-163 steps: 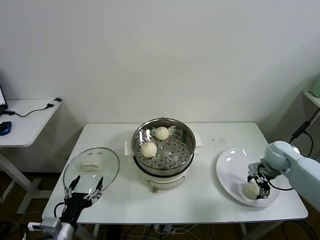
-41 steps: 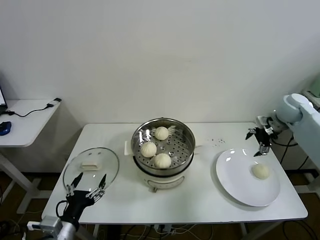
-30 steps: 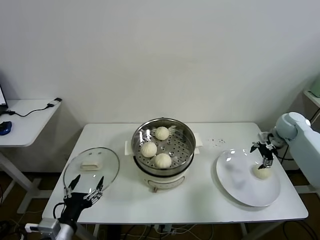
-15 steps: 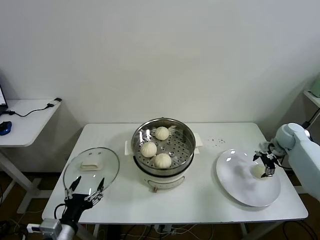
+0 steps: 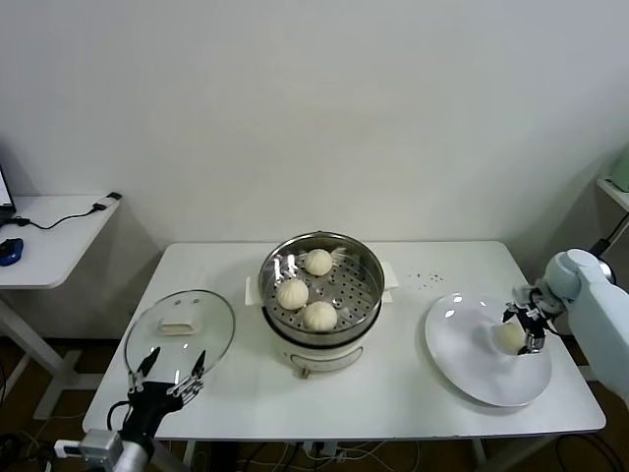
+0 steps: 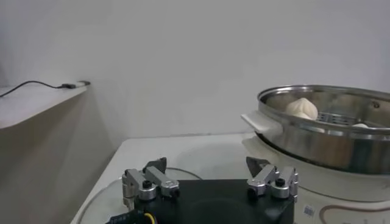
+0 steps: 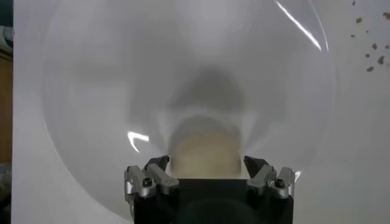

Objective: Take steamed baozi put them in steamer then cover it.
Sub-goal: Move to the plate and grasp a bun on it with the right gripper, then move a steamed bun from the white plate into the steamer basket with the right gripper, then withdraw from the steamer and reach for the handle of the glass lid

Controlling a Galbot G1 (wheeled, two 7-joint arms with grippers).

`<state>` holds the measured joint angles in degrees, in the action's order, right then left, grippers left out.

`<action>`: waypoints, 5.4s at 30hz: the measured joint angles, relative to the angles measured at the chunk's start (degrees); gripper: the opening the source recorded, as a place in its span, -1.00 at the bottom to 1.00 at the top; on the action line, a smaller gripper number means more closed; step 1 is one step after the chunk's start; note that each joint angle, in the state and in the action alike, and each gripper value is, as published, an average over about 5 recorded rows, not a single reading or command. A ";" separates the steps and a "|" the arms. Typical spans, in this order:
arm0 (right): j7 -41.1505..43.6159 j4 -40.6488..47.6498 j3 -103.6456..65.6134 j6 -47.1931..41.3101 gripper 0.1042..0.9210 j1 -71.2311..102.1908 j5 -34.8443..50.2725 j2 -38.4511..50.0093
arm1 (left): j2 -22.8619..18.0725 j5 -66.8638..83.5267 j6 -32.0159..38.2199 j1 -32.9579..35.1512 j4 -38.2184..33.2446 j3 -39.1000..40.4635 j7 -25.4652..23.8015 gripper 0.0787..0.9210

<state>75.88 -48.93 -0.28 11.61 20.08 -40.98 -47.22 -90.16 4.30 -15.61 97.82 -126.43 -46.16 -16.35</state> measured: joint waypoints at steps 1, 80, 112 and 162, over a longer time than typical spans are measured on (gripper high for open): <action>-0.09 0.09 -0.05 -0.01 0.76 0.01 -0.04 -0.03 | 0.00 -0.01 0.00 -0.02 0.00 0.01 0.00 0.77; 3.55 -7.02 59.55 -27.51 0.29 -42.03 37.37 -25.91 | 1.39 2.33 0.26 -3.81 0.19 0.82 0.55 0.77; -15.11 -20.41 43.21 -34.16 0.76 -38.67 49.92 -9.81 | 1.31 4.27 -0.19 -5.01 0.75 0.75 1.71 0.77; -64.05 -53.89 -46.04 -3.04 0.76 57.17 67.99 -29.51 | 16.56 -59.94 21.01 -12.91 22.98 2.35 21.75 0.77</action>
<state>11.84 -102.82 -46.31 8.57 77.25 27.02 -76.73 -73.59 -55.65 5.40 84.91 -103.46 -43.81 5.40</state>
